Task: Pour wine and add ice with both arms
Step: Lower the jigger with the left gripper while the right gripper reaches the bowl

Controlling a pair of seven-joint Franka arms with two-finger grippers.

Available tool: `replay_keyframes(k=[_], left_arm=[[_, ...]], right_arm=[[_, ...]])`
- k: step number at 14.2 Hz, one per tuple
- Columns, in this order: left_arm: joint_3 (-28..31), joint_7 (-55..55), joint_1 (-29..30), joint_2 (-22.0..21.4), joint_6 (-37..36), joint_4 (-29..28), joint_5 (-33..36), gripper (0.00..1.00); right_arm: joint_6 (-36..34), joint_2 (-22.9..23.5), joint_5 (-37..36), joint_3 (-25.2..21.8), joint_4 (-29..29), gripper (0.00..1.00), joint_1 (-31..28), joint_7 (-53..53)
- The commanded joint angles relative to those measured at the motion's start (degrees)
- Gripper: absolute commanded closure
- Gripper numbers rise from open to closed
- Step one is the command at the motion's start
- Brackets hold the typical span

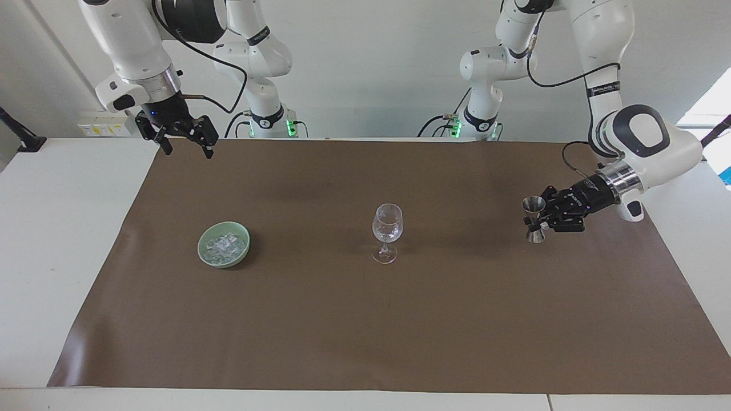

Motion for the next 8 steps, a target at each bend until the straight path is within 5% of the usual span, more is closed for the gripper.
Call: replay_keyframes(k=[1, 8], left_arm=[[-0.42, 0.66, 3.29, 3.2, -4.12, 1.07, -4.11, 1.0], [-0.34, 0.66, 8.31, 6.38, -3.17, -5.94, -16.14, 1.0]], right_arm=[[1.63, -2.11, 0.94, 0.47, -2.59, 0.0, -0.16, 0.37], [1.72, -0.36, 0.86, 0.47, -1.46, 0.0, 0.63, 0.37]])
